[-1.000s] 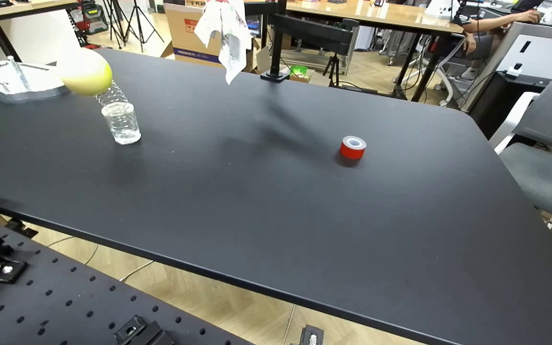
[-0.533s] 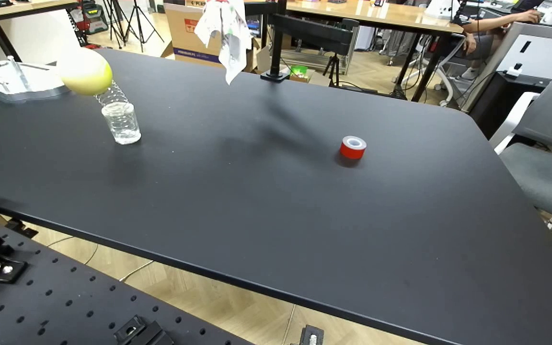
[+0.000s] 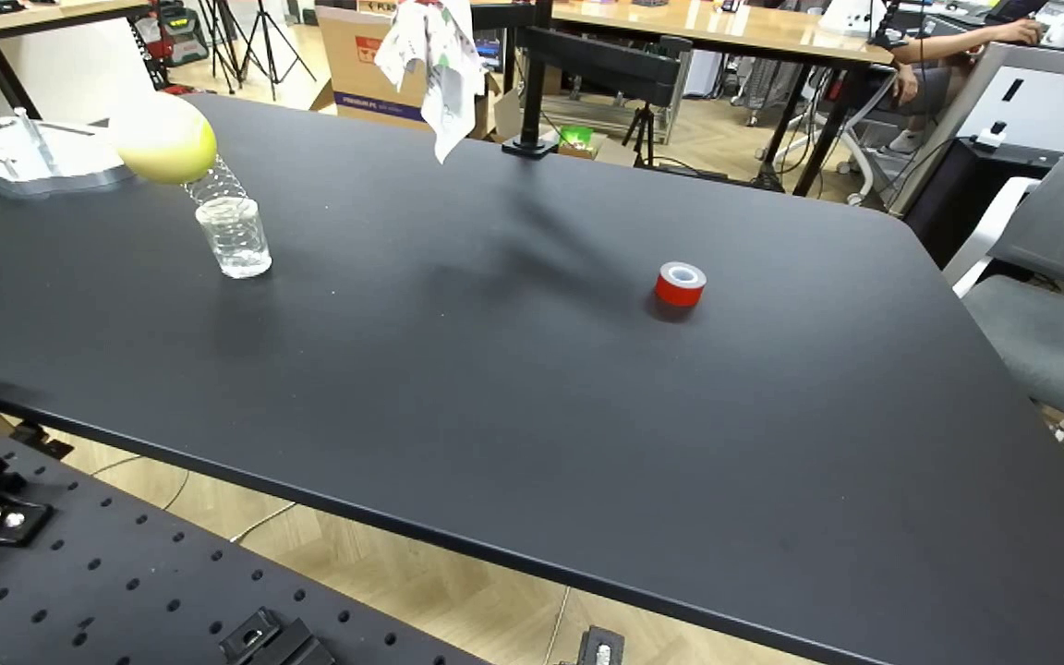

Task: Unhang the cloth and put it on the table

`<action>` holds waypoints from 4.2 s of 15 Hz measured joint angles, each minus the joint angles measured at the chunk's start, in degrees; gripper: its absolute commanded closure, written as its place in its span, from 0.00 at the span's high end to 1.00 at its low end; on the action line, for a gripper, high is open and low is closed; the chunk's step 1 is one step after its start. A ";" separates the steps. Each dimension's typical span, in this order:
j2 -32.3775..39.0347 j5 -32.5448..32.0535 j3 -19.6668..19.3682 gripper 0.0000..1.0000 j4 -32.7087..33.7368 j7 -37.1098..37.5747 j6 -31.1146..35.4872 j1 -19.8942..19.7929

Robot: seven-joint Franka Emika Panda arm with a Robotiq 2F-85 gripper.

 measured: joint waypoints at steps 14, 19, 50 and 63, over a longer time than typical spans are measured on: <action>11.23 0.05 1.30 0.37 9.28 -1.01 -0.72 0.66; 11.58 0.27 1.28 0.14 10.41 -1.00 -0.73 0.18; 9.67 -0.59 0.92 0.11 10.41 -0.99 -3.19 0.79; 2.43 0.76 0.24 0.01 7.16 -1.39 -5.24 -0.76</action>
